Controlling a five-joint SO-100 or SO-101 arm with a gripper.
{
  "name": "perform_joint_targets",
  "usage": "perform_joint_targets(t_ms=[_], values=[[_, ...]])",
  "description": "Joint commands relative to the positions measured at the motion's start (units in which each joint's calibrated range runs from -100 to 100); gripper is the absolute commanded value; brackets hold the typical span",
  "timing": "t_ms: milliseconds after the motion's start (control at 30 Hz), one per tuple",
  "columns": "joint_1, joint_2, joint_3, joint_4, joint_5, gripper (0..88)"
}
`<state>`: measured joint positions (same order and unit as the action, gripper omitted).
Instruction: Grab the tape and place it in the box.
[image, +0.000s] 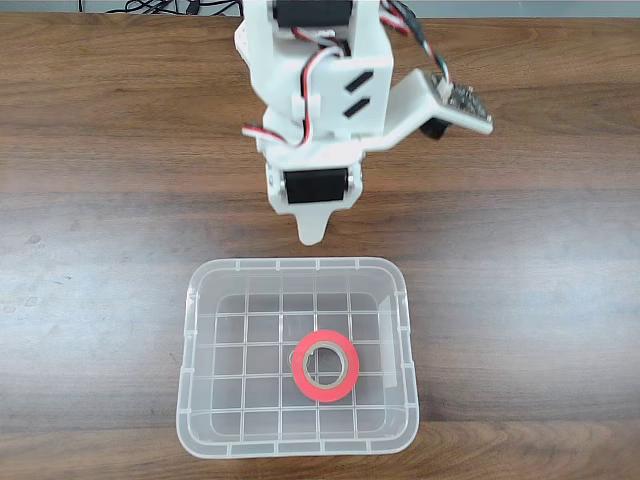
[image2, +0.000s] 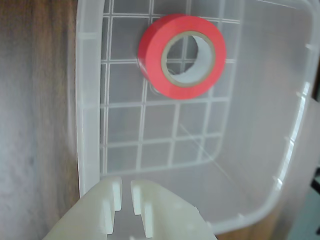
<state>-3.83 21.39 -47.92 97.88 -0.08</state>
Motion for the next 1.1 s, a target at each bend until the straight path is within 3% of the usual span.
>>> perform_joint_targets(t_ms=[0,500,833,1067], values=[[0.4,-17.1,0.7,2.1,0.2,1.3],[0.5,-62.5,70.0,0.7,0.0,1.4],[1.0,-82.5,109.8,-25.8,0.1,1.3],[1.1,-97.6,131.7,-35.0,-0.2,1.3]])
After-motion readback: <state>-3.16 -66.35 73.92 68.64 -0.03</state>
